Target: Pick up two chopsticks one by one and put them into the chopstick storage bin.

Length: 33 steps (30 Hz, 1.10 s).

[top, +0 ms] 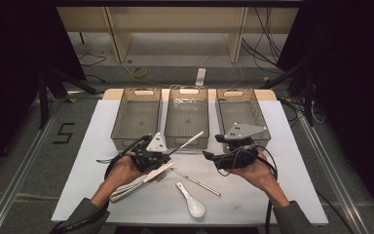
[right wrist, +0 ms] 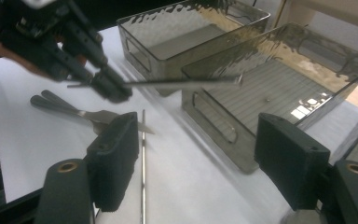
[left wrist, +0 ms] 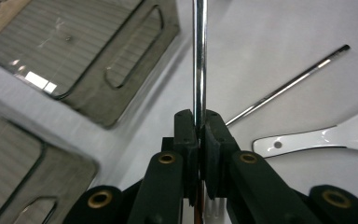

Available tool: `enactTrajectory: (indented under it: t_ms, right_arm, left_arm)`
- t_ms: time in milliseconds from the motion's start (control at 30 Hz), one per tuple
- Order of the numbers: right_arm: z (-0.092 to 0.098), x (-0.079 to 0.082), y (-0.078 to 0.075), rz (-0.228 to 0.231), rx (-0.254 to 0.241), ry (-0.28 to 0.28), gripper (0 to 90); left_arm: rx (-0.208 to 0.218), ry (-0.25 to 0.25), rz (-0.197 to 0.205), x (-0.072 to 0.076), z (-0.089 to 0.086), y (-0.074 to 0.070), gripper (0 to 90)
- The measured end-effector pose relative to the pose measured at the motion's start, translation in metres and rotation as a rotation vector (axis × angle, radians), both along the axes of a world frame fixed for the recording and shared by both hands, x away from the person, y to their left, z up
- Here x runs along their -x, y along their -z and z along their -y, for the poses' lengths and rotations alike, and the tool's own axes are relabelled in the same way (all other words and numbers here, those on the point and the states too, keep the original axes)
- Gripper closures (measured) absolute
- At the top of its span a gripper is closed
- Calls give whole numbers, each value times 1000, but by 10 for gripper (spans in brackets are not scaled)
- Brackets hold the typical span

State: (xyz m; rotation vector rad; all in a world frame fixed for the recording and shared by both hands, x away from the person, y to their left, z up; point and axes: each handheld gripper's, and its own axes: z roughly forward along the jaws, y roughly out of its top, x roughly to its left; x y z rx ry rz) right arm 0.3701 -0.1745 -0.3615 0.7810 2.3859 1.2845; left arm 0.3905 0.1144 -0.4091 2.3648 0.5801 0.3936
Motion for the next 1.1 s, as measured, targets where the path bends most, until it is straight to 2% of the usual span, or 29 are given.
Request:
enactTrajectory:
  t_ms: [333, 533, 700, 833, 933, 1100]
  right_arm:
    - [-5, 1, 27, -56, 60, -3, 304]
    - [-8, 3, 39, -76, 72, 19, 269]
    - [-12, 6, 47, -85, 84, 7, 262]
    - [-13, 10, 53, -93, 115, -1, 262]
    - [-13, 13, 56, -93, 140, 1, 263]
    - [-12, 15, 62, -104, 152, -2, 263]
  left_arm:
    - [116, -168, -52, -17, -29, -11, 851]
    - [166, -227, -52, -25, -46, -20, 851]
    - [200, -269, -49, -34, -58, -28, 851]
    - [210, -305, -40, -43, -64, -33, 851]
    - [202, -331, -35, -51, -68, -35, 851]
    - [199, -386, -42, -67, -77, -38, 851]
